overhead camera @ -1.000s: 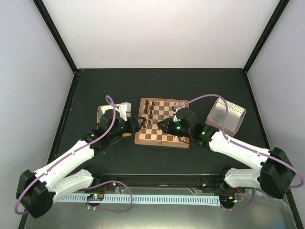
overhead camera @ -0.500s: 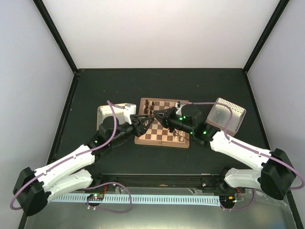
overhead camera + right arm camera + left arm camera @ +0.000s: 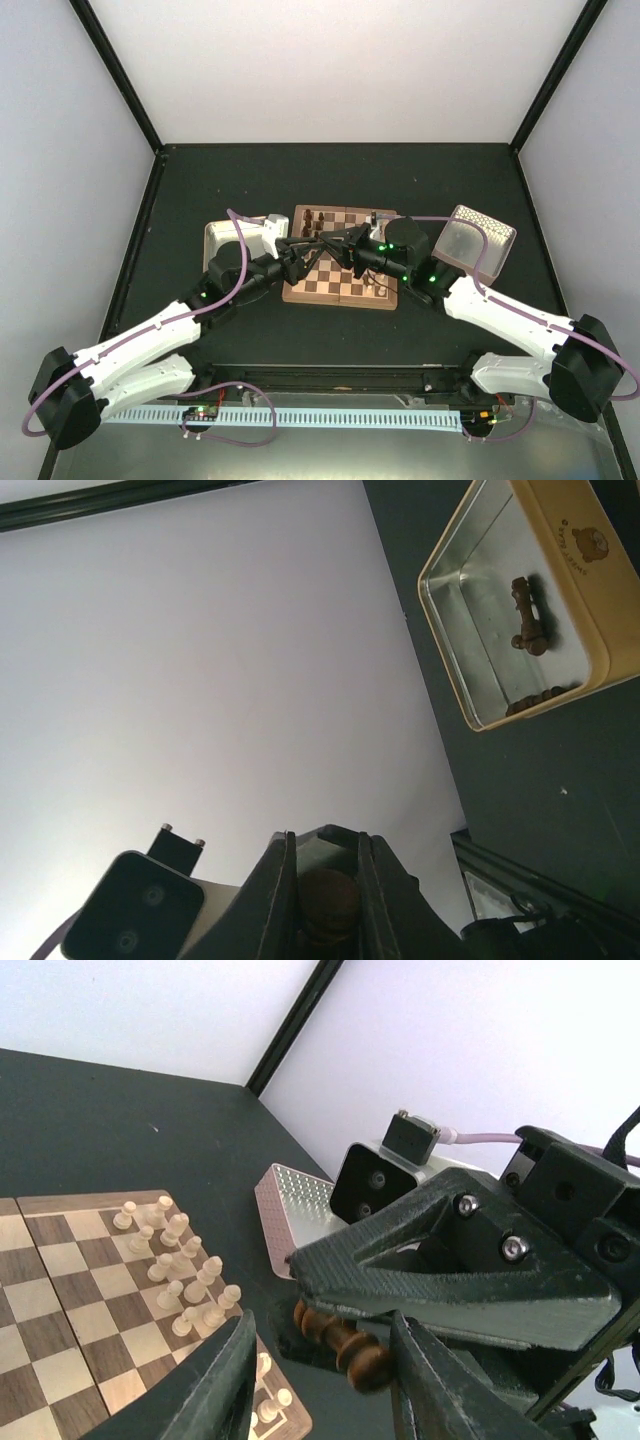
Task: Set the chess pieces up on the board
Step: Place the chess piece on the chessboard.
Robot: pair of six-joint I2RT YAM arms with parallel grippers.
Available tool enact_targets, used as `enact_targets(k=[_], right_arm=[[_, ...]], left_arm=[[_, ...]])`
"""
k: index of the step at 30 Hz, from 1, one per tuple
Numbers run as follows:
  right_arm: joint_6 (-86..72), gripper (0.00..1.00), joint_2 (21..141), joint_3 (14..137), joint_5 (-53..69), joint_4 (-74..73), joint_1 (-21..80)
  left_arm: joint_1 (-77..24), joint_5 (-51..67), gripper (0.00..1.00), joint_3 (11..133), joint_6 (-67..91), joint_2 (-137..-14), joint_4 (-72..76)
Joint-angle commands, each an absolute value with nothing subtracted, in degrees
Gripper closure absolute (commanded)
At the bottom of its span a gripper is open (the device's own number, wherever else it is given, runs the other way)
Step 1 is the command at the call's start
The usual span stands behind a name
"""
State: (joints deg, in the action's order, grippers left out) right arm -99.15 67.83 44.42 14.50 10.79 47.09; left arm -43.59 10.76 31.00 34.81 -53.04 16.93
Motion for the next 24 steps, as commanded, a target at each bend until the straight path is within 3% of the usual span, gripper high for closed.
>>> enact_targets(k=[1,10,17,21,24], right_arm=[[-98.26,0.94,67.88,45.88,18.28,10.95,46.76],[-96.12,0.90,68.06,47.00,19.69,9.68,46.64],[-88.44,0.47,65.43,46.66,17.39,4.14,43.63],[-80.86,0.36,60.30,43.97,13.42,-0.51,40.39],[-74.86,0.33,56.59,42.61,11.20,-3.85,38.28]], left_arm=[[-43.80,11.35,0.64,34.85,31.64,-53.65,16.35],[-43.86,11.21,0.94,36.01,30.96,-53.88,14.58],[-43.77,4.55,0.98,40.31,29.58,-54.10,-1.59],[-43.69,0.96,0.98,44.91,28.30,-56.90,-16.30],[-43.49,-1.20,0.98,49.34,27.73,-61.01,-26.76]])
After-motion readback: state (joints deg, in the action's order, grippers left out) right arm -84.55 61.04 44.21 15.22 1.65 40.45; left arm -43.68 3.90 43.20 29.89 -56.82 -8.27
